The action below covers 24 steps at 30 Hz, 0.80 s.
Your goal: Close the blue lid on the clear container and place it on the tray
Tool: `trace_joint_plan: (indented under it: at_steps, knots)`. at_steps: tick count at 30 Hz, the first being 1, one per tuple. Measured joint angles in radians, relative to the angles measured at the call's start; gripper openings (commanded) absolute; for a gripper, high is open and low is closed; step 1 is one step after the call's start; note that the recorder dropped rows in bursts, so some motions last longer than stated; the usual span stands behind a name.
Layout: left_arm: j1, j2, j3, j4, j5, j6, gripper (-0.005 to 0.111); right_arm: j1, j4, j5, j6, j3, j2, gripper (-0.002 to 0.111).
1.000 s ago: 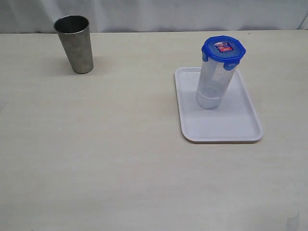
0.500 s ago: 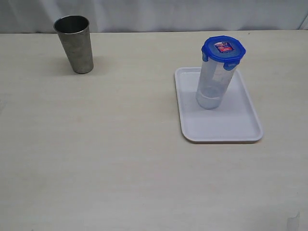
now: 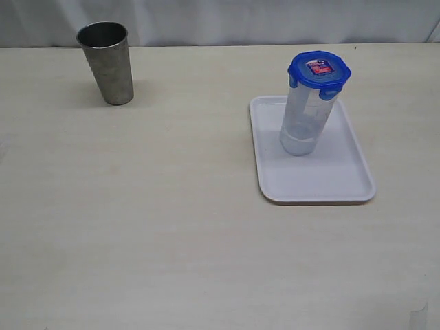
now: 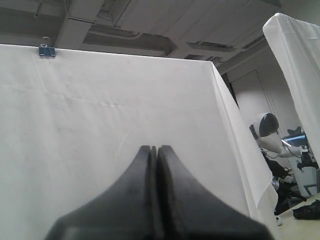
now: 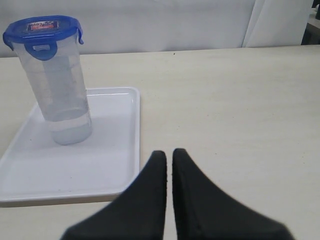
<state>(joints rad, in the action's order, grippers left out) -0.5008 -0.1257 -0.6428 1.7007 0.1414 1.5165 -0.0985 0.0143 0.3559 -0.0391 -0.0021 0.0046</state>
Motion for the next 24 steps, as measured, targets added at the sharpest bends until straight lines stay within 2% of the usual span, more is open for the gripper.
trace_joint_plan:
  at_steps: [8,11,15,19,22,24]
  knots:
    - [0.000,0.000,0.000,-0.005,0.000,0.000,0.000,0.000,0.000,0.000,0.000,0.000,0.000,0.004]
    - [0.000,0.000,0.000,-0.114,-0.002,-0.023,0.000,0.000,0.000,0.000,0.000,0.000,0.000,0.004]
    - [0.002,0.000,0.008,-0.456,-0.044,-0.218,0.000,0.000,0.000,0.000,0.000,0.000,0.000,0.004]
    - [0.038,0.000,0.045,-0.902,-0.068,-0.673,0.000,0.000,0.000,0.000,0.000,0.000,0.000,0.004]
    - [0.094,0.000,0.087,-1.278,-0.079,-1.074,0.000,0.000,0.000,0.000,0.000,0.000,0.000,0.004]
    - [0.144,0.000,0.116,-1.471,-0.086,-1.278,0.000,0.000,0.000,0.000,0.000,0.000,0.000,0.004]
